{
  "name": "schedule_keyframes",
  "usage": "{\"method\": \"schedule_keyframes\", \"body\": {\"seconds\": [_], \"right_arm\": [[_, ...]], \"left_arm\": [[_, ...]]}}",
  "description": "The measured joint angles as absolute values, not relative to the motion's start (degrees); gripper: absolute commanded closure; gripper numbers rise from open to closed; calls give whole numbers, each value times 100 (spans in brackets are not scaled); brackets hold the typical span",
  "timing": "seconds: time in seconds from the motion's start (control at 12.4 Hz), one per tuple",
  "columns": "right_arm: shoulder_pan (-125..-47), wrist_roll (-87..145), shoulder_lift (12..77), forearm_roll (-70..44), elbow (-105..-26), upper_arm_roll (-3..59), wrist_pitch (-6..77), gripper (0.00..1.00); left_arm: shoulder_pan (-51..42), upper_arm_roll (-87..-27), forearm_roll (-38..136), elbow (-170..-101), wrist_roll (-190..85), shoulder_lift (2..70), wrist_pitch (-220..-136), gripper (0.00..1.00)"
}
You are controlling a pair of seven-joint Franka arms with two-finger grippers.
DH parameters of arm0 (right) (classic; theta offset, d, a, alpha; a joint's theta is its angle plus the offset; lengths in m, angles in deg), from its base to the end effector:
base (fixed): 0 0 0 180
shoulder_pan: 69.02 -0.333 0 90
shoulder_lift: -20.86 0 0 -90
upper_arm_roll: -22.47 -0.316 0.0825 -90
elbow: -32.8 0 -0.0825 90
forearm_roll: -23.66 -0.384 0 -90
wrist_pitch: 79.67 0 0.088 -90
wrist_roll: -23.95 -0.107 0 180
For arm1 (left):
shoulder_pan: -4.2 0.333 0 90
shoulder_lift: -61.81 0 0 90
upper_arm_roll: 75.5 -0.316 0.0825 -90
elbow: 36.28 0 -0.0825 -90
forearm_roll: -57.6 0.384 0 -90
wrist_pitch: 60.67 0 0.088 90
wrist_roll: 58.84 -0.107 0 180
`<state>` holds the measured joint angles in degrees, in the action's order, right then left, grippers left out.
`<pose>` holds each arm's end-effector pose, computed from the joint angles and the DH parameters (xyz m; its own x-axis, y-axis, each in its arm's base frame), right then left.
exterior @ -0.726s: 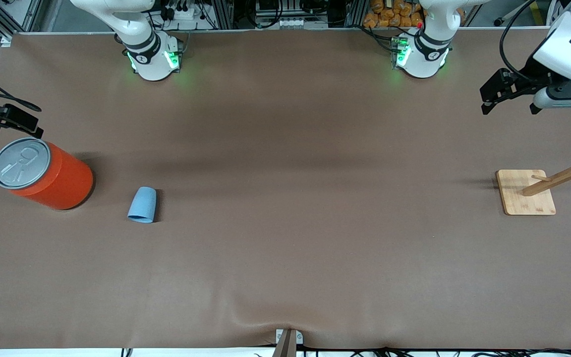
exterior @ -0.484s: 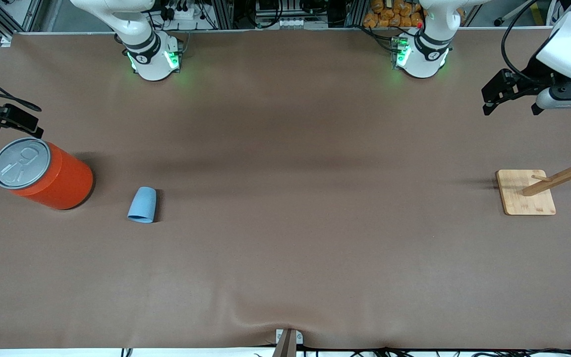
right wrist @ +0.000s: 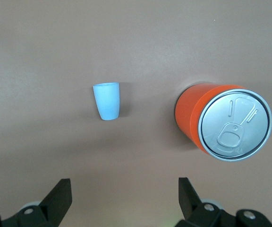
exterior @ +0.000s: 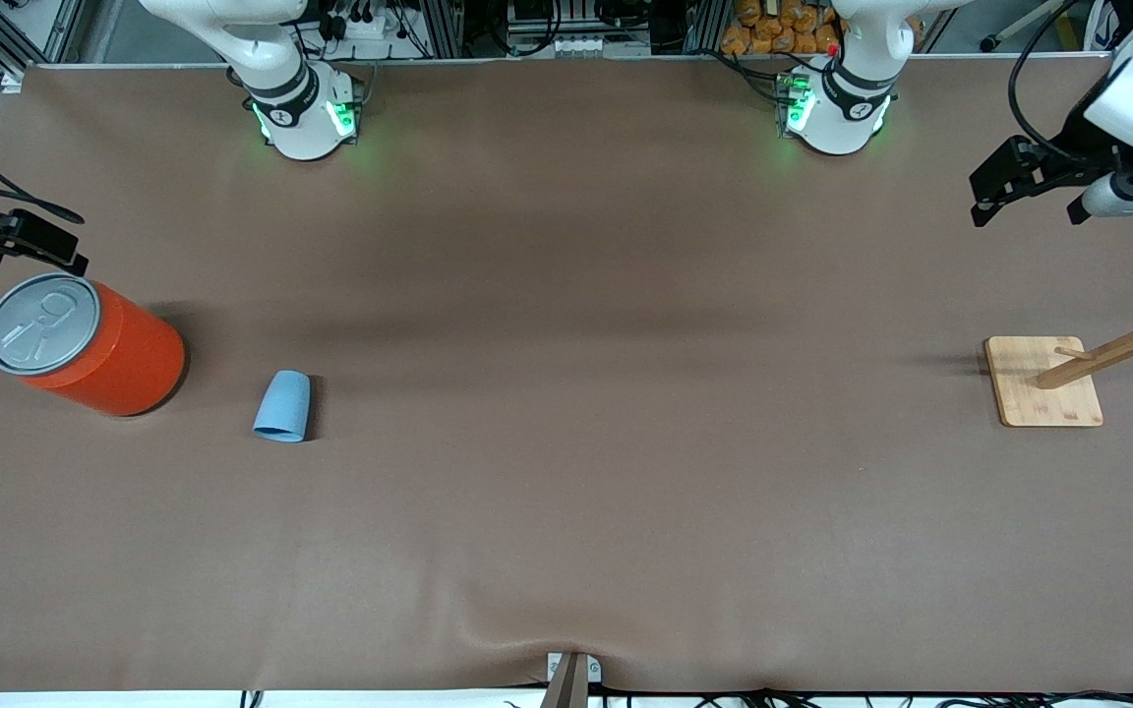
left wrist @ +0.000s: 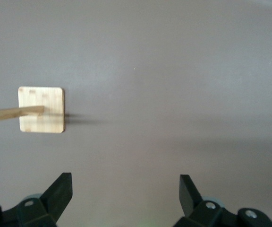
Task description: Flip cup
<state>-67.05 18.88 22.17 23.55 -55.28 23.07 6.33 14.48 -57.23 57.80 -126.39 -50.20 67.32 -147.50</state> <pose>0.5538 -0.0246 0.6216 0.9894 -0.1327 -0.0590 -0.1328 -0.9911 0.0036 0.5137 -0.0812 0.6676 0.9992 0.0119 0.0387 0.0130 -0.9995 -0.0281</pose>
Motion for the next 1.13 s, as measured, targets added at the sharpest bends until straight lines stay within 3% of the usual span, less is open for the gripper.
{"method": "schedule_keyframes", "body": {"seconds": [0.32,0.65,1.13], "right_arm": [[-6816,1902,3048,2330,-5596,2248,852,0],[-7004,1897,3780,2324,-5711,2235,1710,0],[-7215,1905,4099,2147,-7367,2211,4071,0]], "left_arm": [[1660,-5734,5780,-12639,-5255,6731,-14686,0],[1690,-5735,5780,-12640,-5287,6730,-14685,0],[1690,-5735,5780,-12636,-5288,6718,-14714,0]]}}
